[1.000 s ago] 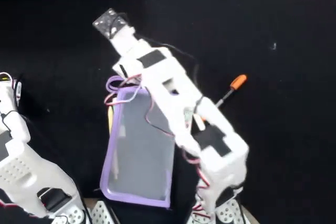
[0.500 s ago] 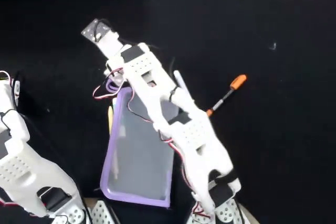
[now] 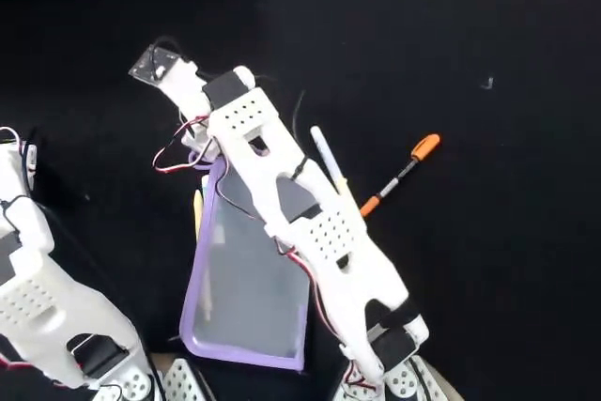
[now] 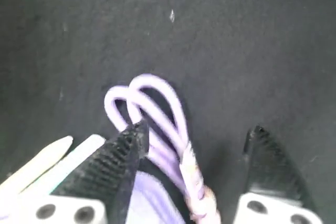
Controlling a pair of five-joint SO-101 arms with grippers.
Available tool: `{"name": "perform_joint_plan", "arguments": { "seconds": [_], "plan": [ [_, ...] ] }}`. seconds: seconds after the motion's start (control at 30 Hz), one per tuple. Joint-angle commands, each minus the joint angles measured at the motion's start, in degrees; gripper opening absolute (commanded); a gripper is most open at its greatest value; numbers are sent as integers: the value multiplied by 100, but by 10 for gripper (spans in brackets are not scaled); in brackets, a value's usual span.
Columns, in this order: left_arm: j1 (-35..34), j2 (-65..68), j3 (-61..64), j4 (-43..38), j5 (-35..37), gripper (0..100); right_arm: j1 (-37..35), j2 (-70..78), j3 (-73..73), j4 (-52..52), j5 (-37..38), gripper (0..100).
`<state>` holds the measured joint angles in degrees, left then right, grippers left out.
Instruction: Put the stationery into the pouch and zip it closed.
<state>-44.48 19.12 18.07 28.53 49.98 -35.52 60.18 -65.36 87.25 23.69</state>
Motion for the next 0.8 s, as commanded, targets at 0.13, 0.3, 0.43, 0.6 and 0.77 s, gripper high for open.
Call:
{"name": "perform_joint_plan", "arguments": {
  "seconds": [0.13, 0.3, 0.43, 0.6, 0.77],
  "plan": [
    [-92, -35, -215, 53, 44, 210, -158, 426, -602, 176, 387, 293],
    [-92, -35, -215, 53, 44, 210, -176, 884, -1095, 176, 396, 293],
    [-92, -26, -215, 53, 44, 210, -26, 1270, -1525, 176, 404, 290],
    [-92, -26, -215, 53, 44, 210, 123, 1587, -2255, 229, 396, 112],
    [-84, -26, -215, 44, 44, 210, 211, 1604, -2897, 466, 273, 46]
  ]
}}
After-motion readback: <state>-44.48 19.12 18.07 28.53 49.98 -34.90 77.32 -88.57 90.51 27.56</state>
